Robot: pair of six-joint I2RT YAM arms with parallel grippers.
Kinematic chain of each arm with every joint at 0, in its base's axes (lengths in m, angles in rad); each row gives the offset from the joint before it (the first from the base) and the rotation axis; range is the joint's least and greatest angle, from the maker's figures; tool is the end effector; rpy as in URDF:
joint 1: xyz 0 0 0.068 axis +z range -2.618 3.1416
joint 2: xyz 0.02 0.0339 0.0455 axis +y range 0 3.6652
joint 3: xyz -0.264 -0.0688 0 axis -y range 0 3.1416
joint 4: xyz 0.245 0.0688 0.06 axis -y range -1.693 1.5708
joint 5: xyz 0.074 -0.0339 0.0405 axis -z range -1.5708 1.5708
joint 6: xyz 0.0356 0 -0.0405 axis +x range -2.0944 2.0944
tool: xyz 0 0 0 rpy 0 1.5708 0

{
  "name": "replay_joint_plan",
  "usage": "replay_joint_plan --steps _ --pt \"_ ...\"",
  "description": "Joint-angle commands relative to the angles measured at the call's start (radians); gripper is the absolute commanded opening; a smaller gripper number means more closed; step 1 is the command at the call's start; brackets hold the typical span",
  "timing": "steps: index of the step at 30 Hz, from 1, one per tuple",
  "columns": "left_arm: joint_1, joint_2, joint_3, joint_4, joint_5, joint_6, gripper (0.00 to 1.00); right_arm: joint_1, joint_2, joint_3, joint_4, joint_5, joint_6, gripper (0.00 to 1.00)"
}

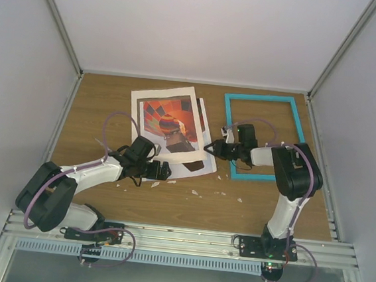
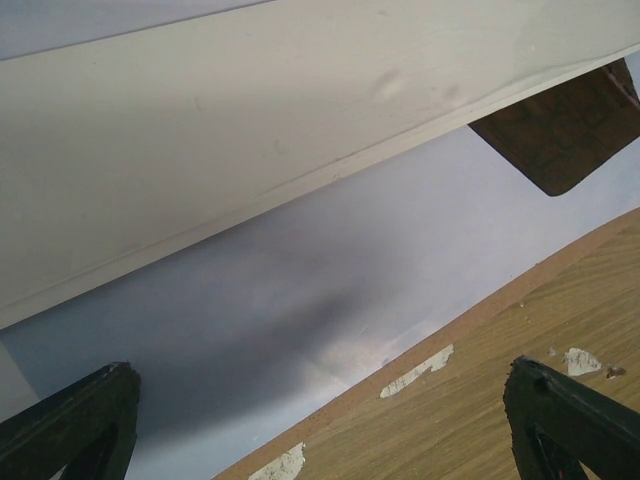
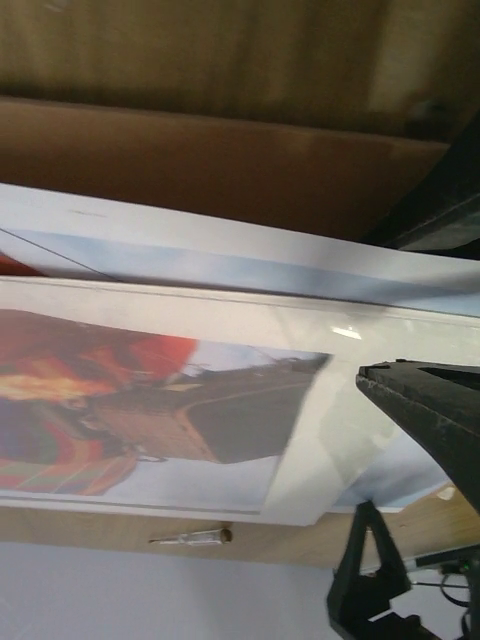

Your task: Take the photo out of the frame

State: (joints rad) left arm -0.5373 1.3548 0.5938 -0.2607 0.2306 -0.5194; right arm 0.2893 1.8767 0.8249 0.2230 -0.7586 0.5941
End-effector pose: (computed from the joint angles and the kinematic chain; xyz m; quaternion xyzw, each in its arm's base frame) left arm 0.2011 -0.1293 0.1532 0.0397 0.9558 -0.2314 0.1768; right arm 0.3195 0.1206 0.1087 -0.0013 0.8761 0.4559 0.1569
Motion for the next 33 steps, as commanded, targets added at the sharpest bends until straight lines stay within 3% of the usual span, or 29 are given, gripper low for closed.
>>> replay_joint_plan --steps 1,12,20,33 --pt "-0.014 0.016 -0.039 -0.040 0.038 0.009 0.99 -0.027 0.066 0.066 0.050 -0.025 0.007 0.27" --pt "-0.013 0.016 -0.045 -0.036 0.046 0.015 0.99 -0.036 0.167 0.167 0.064 -0.053 0.030 0.18" --pt "-0.013 -0.005 -0.048 -0.041 0.035 0.009 0.99 -0.036 0.154 0.168 0.053 -0.059 0.012 0.01" --pt "-0.011 -0.125 -0.045 -0.062 -0.063 -0.034 0.99 -0.064 -0.017 0.163 -0.107 -0.025 -0.084 0.01"
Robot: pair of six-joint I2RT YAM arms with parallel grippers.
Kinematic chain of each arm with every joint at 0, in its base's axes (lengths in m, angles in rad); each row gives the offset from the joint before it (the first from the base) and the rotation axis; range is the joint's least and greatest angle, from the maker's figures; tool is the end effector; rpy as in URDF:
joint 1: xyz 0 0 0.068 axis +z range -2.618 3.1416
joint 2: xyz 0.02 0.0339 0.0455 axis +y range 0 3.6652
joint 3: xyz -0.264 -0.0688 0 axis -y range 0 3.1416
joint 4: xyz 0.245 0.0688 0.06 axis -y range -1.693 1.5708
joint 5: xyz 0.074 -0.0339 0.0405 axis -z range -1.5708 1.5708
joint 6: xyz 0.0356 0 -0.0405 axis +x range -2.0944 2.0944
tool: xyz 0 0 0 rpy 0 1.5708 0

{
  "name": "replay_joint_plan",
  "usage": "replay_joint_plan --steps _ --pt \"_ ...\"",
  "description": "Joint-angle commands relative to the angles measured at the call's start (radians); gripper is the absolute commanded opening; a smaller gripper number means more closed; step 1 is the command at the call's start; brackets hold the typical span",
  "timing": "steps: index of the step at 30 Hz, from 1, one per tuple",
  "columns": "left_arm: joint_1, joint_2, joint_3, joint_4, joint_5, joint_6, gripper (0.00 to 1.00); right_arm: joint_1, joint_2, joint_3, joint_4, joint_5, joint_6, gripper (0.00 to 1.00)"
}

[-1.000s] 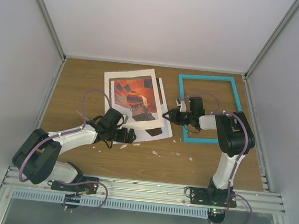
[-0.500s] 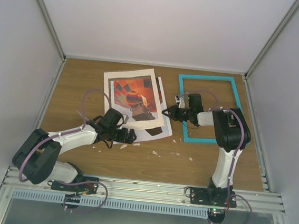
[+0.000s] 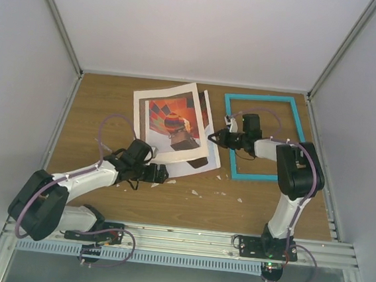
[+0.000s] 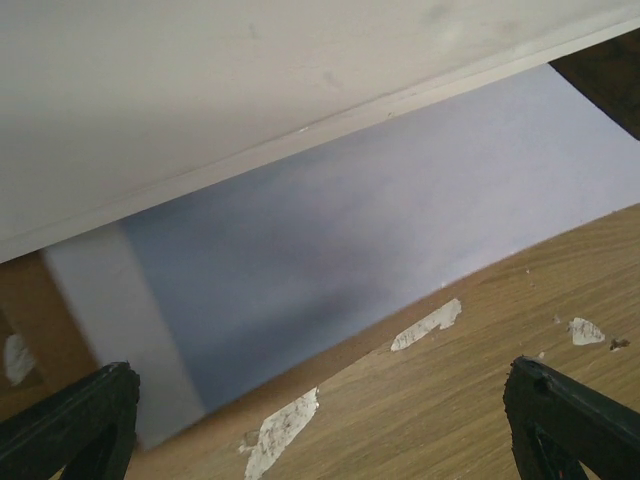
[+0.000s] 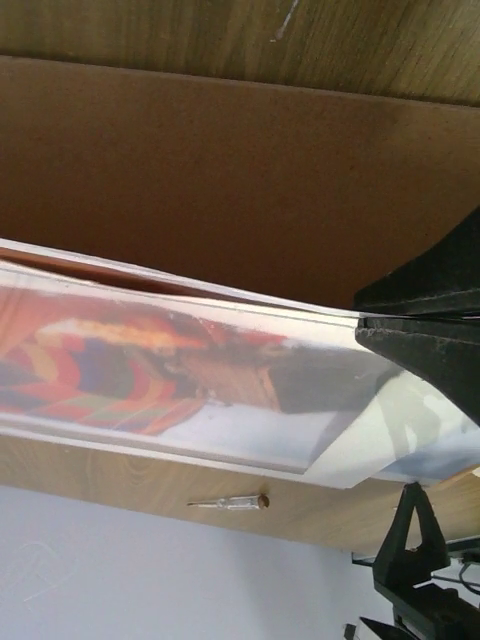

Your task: Take the photo out of the frame

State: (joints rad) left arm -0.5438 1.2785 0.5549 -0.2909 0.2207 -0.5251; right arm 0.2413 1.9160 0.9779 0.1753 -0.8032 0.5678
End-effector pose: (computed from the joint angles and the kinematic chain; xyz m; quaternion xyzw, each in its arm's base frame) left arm 0.1882 -0.1229 0.1567 0.0392 0.9554 -0.2301 0.1809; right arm 0.3570 0.1142 0.1316 -0.0141 0.8601 0.4728 0.1911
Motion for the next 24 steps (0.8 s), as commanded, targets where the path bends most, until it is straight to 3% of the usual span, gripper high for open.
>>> replay_joint_plan --steps 1,9,24 --pt "-0.005 -0.060 0.000 -0.033 -0.065 -0.033 0.99 -0.018 -0.068 0.011 -0.079 0.034 -0.064 0.00" --pt "0.015 -0.069 0.060 -0.030 -0.101 -0.029 0.99 -0.019 -0.179 0.064 -0.284 0.156 -0.143 0.01" --pt "0.145 -0.112 0.076 0.020 -0.027 -0.027 0.99 -0.020 -0.437 0.303 -0.777 0.521 -0.258 0.01"
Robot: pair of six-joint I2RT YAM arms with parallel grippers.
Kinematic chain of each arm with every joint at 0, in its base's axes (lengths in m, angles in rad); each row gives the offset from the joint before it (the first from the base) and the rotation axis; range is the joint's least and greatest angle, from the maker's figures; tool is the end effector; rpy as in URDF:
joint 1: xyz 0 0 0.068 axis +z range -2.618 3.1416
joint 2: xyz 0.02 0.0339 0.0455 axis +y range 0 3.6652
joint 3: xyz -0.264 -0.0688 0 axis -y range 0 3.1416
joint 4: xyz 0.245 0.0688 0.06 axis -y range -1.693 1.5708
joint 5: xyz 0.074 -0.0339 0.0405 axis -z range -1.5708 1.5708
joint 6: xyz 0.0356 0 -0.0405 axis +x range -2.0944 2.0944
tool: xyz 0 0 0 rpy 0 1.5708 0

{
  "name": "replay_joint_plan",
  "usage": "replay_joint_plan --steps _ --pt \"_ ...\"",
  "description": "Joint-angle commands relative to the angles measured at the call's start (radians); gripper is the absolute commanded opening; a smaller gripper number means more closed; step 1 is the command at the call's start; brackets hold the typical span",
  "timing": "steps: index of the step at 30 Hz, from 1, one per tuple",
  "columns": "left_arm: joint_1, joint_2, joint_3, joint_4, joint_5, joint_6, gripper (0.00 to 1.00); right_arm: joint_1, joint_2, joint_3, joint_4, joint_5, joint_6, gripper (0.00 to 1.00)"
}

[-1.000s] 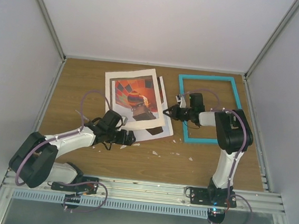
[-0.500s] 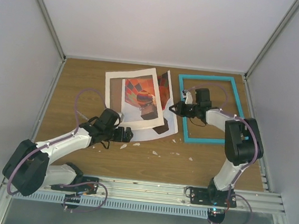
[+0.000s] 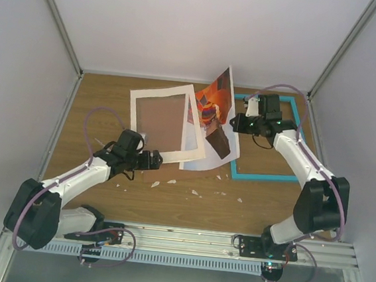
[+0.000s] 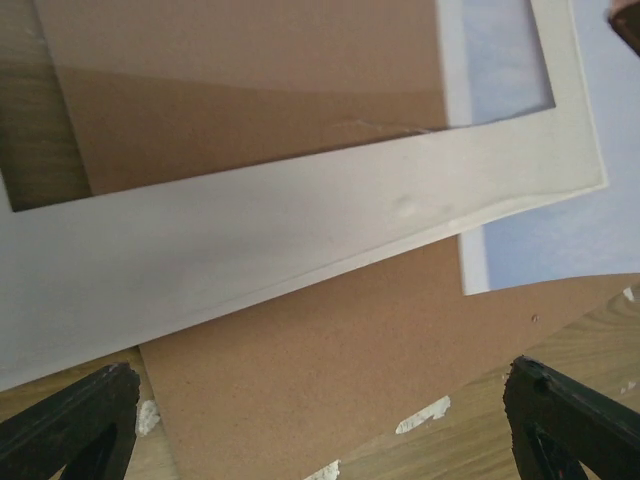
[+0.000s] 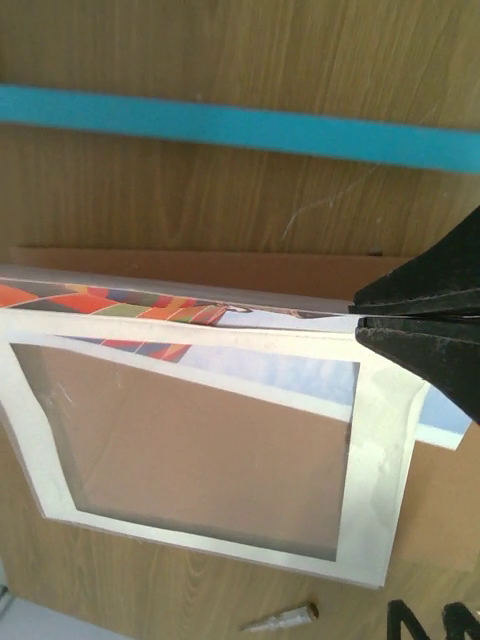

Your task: Take the photo out of the frame

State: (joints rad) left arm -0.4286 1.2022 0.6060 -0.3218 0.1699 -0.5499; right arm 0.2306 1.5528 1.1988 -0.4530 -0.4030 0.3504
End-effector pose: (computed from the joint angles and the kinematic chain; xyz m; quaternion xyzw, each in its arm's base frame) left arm 0.2045 -0.1000 0.1852 -0.0301 0.9437 -0.2211 0.2442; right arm 0.3275 0.0912 0.2717 -0.0200 0.9120 0.2825 0.2966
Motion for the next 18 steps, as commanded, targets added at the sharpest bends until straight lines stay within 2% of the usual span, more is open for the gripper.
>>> replay_joint_plan --steps 1,5,9,18 --pt "0.039 -0.043 0.027 0.050 0.027 0.000 0.99 -0.008 -0.086 0.105 -0.171 0.129 -0.044 0.01" --pt "0.090 -0.078 0.021 0.041 0.045 0.006 0.99 -0.006 -0.122 0.200 -0.255 0.137 -0.059 0.01" --pt "0.163 -0.132 0.003 0.056 0.122 -0.011 0.99 0.006 -0.145 0.269 -0.284 0.153 -0.057 0.01" --pt "0.246 -0.224 0.040 -0.025 0.096 0.011 0.99 0.095 -0.101 0.432 -0.270 0.055 -0.013 0.01"
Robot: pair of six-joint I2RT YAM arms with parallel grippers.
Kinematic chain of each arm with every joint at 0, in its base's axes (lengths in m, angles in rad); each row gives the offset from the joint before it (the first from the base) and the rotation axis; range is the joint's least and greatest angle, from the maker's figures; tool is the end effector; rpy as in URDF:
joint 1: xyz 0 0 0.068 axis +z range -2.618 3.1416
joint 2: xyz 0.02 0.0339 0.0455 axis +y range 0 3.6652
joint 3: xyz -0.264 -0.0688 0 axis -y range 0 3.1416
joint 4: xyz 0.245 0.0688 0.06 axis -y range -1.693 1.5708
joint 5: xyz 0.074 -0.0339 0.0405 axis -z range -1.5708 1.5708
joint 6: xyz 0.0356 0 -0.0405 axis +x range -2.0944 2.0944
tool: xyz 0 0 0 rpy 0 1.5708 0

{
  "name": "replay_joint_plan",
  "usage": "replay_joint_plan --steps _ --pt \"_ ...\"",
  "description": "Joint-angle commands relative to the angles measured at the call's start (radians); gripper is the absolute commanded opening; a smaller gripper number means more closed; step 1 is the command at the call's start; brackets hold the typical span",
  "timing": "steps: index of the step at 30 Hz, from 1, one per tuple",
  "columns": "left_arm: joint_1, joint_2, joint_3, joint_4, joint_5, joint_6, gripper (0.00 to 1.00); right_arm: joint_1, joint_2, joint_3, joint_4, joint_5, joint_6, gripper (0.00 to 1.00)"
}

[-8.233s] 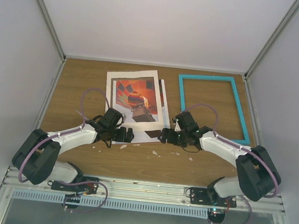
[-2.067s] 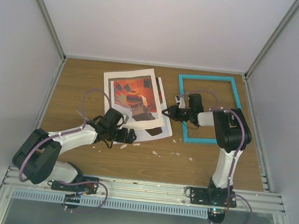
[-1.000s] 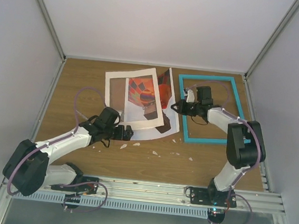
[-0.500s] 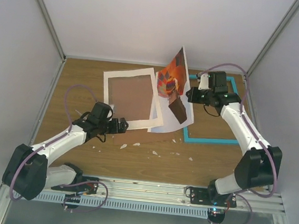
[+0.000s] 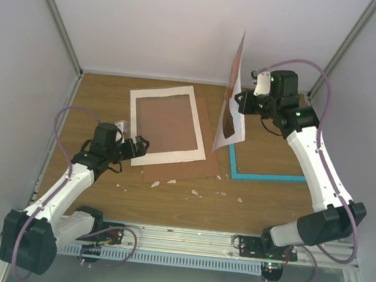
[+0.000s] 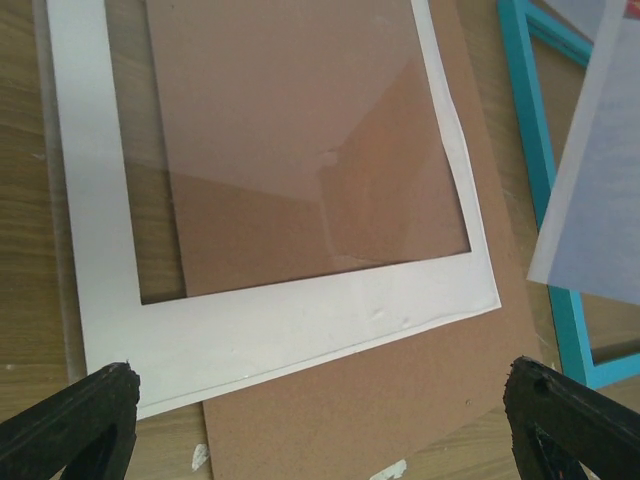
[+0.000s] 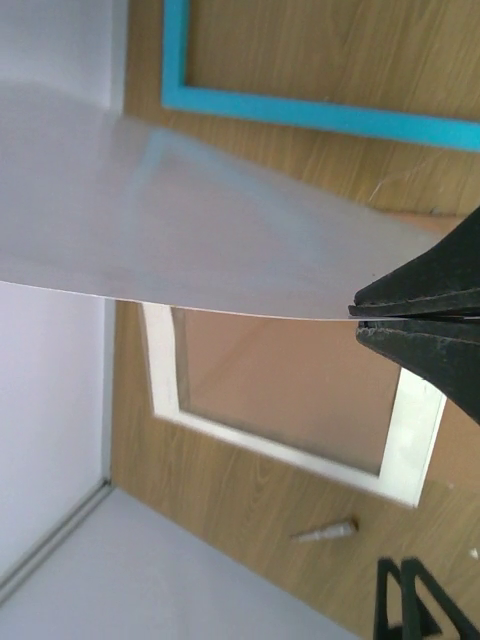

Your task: Take the photo out of the frame

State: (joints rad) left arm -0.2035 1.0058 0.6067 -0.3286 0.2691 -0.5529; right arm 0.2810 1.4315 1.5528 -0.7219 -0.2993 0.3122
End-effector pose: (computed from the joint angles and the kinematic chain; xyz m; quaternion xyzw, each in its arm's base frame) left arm 0.2024 -0.0514 0.2245 -0.1031 0.9000 -0.2635 0.3316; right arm 0.2934 0.0956 0.4031 -0.0559 0.8757 0.2609 0.4024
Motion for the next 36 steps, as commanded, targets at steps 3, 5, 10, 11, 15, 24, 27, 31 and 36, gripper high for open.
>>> replay_joint_plan --steps 3,5,10,11,15,24,27,31,36 --pt "0.031 -0.051 0.060 -0.057 -0.044 0.027 0.99 0.079 0.037 0.148 0.020 -0.089 0.050 0.01" --pt "0.035 -0.075 0.083 -0.088 -0.086 0.037 0.99 0.102 0.055 0.167 0.059 -0.145 0.074 0.00" --pt "0.045 -0.154 0.131 -0.140 -0.157 0.056 0.99 0.170 0.119 0.157 0.200 -0.292 0.143 0.01" --pt "0.044 -0.166 0.148 -0.151 -0.167 0.061 0.99 0.178 0.132 0.145 0.240 -0.305 0.157 0.01" --pt "0.044 -0.204 0.189 -0.193 -0.226 0.079 0.99 0.187 0.157 0.057 0.401 -0.331 0.237 0.01" --pt "0.045 -0.237 0.195 -0.212 -0.245 0.096 0.99 0.180 0.203 -0.294 0.732 -0.273 0.429 0.01" --pt "0.045 -0.239 0.192 -0.208 -0.236 0.094 0.99 0.177 0.218 -0.430 0.841 -0.213 0.505 0.01" --pt "0.045 -0.235 0.184 -0.201 -0.215 0.091 0.99 0.169 0.250 -0.589 0.962 -0.179 0.602 0.01" --pt "0.045 -0.236 0.170 -0.195 -0.199 0.085 0.99 0.167 0.305 -0.635 0.951 -0.190 0.583 0.01"
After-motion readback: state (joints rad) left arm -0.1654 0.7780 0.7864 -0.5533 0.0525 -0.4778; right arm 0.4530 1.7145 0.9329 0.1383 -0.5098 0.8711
